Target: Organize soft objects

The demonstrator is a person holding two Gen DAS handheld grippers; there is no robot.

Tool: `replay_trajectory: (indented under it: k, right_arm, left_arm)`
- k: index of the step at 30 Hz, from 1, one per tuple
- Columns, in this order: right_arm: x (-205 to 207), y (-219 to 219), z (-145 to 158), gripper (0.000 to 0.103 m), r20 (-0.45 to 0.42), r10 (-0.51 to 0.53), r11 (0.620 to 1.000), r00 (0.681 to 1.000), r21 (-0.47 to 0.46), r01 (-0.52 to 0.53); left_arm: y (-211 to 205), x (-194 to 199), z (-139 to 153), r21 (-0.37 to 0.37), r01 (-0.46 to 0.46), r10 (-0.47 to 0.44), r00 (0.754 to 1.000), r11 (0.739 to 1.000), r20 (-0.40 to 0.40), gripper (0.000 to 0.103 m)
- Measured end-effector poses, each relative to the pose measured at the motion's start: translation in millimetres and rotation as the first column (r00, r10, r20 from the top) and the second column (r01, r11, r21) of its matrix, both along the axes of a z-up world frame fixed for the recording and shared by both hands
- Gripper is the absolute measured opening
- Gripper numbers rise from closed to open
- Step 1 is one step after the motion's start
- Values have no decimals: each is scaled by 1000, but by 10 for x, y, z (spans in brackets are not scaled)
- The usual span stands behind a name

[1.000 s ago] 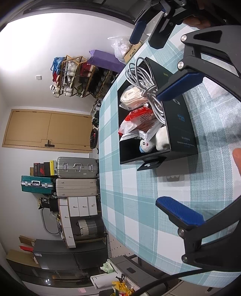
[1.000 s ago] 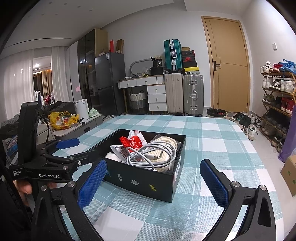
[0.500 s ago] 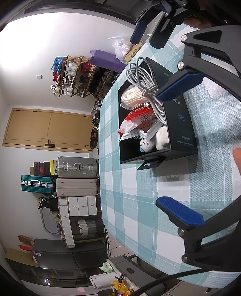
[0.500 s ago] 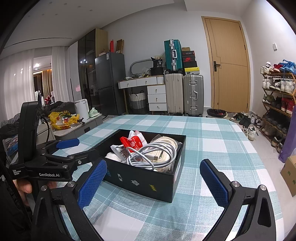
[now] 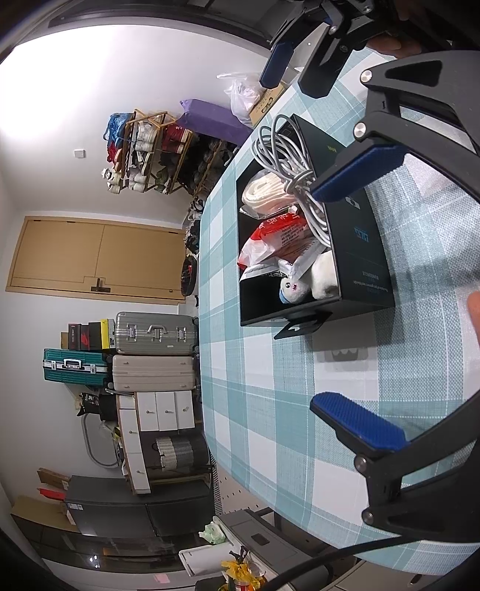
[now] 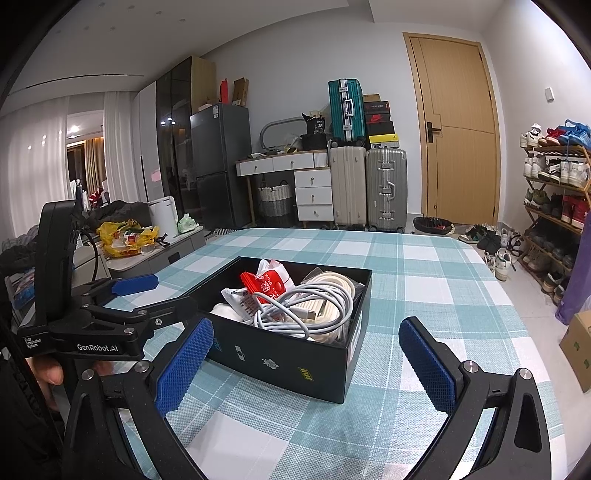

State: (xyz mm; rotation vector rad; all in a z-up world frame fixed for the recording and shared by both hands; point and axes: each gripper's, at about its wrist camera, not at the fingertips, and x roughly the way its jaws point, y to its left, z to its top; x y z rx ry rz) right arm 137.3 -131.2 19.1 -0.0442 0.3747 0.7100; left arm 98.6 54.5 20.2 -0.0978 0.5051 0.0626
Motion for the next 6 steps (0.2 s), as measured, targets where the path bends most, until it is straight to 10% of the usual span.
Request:
replay_trajectory:
  k: [6]
  right_arm:
    - [-3, -2, 0, 102, 1, 0, 1000, 1000, 0, 0]
  left_arm:
    - [-5, -2, 0, -1, 2, -2, 1000, 1000, 3, 103]
